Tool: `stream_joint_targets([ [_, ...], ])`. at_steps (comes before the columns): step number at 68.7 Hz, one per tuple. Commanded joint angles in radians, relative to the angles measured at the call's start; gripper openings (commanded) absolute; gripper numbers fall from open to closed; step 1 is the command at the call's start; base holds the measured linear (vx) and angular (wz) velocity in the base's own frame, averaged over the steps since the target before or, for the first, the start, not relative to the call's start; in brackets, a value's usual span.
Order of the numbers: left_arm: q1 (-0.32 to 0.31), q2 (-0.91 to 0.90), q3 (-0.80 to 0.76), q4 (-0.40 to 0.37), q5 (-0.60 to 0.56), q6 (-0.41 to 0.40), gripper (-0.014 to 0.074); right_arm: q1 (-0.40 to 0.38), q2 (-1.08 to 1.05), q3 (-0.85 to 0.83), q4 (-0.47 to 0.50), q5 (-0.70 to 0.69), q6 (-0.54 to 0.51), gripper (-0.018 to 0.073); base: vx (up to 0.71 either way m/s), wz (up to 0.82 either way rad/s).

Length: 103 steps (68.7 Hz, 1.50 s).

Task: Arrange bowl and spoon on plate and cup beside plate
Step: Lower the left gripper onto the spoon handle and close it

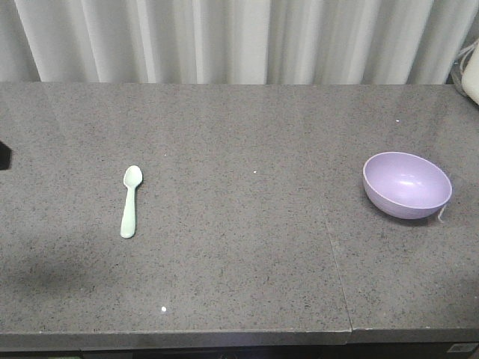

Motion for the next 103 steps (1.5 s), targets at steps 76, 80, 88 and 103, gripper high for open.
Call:
stream_joint_targets([
  [76, -0.279, 0.733, -0.357, 0.193, -0.099, -0.357, 0.0565, -0.006, -0.005, -0.030, -0.003, -0.059, -0.006, 0.0542, 0.00, 0.00],
  [80, -0.279, 0.746, -0.357, 0.194, -0.101, -0.369, 0.0565, -0.006, -0.005, -0.030, -0.003, -0.059, -0.006, 0.0542, 0.00, 0.00],
  [88, -0.279, 0.765, -0.358, 0.220, -0.107, -0.393, 0.0565, -0.006, -0.005, -0.030, -0.003, -0.058, -0.006, 0.0542, 0.00, 0.00],
  [103, -0.279, 0.786, -0.358, 0.220, -0.117, -0.404, 0.0565, -0.006, -0.005, -0.030, -0.003, -0.056, -0.006, 0.0542, 0.00, 0.00],
])
